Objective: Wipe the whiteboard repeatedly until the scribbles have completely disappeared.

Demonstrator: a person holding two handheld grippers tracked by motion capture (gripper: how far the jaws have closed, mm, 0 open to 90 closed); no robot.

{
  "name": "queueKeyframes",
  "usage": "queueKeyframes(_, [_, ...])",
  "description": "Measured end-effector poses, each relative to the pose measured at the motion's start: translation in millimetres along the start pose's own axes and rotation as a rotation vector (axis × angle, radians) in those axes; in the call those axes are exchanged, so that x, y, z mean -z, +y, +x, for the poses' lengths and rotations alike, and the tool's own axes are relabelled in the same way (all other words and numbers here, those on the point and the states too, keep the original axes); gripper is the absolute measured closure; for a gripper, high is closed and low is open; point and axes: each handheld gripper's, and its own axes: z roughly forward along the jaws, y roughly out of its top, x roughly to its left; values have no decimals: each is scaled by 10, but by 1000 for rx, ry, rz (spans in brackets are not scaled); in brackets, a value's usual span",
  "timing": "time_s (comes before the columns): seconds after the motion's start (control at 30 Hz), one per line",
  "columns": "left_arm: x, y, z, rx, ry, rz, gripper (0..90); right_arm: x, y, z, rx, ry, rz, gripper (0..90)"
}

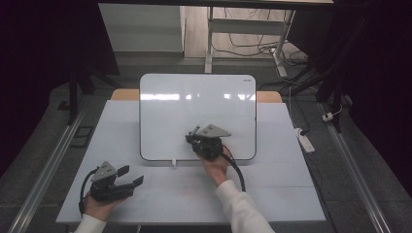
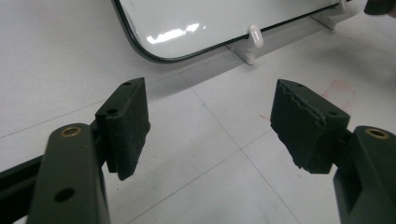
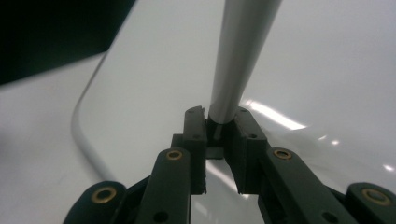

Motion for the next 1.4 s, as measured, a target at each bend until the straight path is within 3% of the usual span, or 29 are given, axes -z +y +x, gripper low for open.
queueKeyframes(0.03, [0, 2, 0, -1, 0, 0, 292, -13, -12, 42, 30, 4, 10, 776])
queueKeyframes(0.1, [9, -3, -6, -4, 3, -2, 292, 60, -1, -129, -71, -30, -49, 776])
queueKeyframes(0.13, [14, -5, -7, -5, 4, -2, 292, 79, -1, -161, -93, -36, -59, 776])
queueKeyframes(0.17, [15, -6, -7, -5, 4, -3, 292, 79, -1, -161, -93, -36, -59, 776])
queueKeyframes(0.23, [7, -1, 0, -2, 3, -1, 292, 68, -8, -77, -35, -38, -31, 776])
queueKeyframes(0.27, [1, 2, 2, -2, 1, 0, 292, 45, -44, -18, 0, -14, -11, 776])
queueKeyframes(0.33, [1, 1, -4, -6, 2, 1, 292, 53, -51, -46, -17, -8, -17, 776])
queueKeyframes(0.37, [6, -2, -8, -7, 4, 1, 292, 89, -57, -137, -83, -14, -52, 776])
queueKeyframes(0.5, [6, -3, -2, 3, 0, -2, 292, 109, -60, -131, -75, -39, -63, 776])
queueKeyframes(0.57, [-4, 1, -4, 3, -4, 1, 292, 83, -82, -89, -41, -4, -41, 776])
queueKeyframes(0.63, [-2, -1, -14, -3, -2, 3, 292, 95, -79, -144, -44, 6, -47, 776])
queueKeyframes(0.67, [4, -2, -17, -4, 0, 2, 294, 158, -55, -251, -98, -44, -91, 776])
queueKeyframes(0.73, [12, -4, -17, -3, 1, -3, 297, 185, -52, -274, -113, -63, -102, 776])
queueKeyframes(0.8, [3, -2, -16, -5, 2, 1, 298, 174, -58, -233, -92, -57, -88, 776])
queueKeyframes(0.87, [-3, 0, -21, -9, 6, 5, 297, 127, -97, -173, -41, -2, -58, 776])
queueKeyframes(0.9, [1, -1, -25, -11, 7, 4, 297, 127, -97, -173, -41, -2, -58, 776])
queueKeyframes(0.93, [5, -3, -30, -13, 9, 2, 297, 142, -89, -212, -64, -14, -75, 776])
queueKeyframes(0.97, [9, -5, -32, -14, 10, 2, 297, 189, -65, -294, -116, -61, -114, 776])
queueKeyframes(1.03, [10, -4, -30, -12, 10, 1, 297, 195, -58, -295, -114, -72, -117, 776])
queueKeyframes(1.07, [4, -2, -26, -10, 8, 2, 297, 169, -64, -225, -71, -56, -90, 776])
queueKeyframes(1.1, [-1, 0, -22, -11, 7, 5, 297, 169, -64, -225, -71, -56, -90, 776])
queueKeyframes(1.17, [-7, 0, -22, -10, 5, 7, 296, 120, -93, -166, -17, 10, -52, 776])
queueKeyframes(1.2, [-3, -2, -24, -12, 6, 6, 296, 121, -96, -179, -13, 19, -51, 776])
queueKeyframes(1.23, [4, -5, -27, -11, 6, 4, 296, 134, -94, -224, -39, 20, -63, 776])
queueKeyframes(1.27, [9, -7, -30, -9, 7, 2, 296, 181, -73, -304, -100, -37, -108, 776])
queueKeyframes(1.33, [12, -5, -29, -7, 4, 0, 296, 186, -62, -314, -104, -48, -117, 776])
queueKeyframes(1.4, [4, -2, -26, -5, 3, 2, 296, 162, -57, -257, -74, -57, -109, 776])
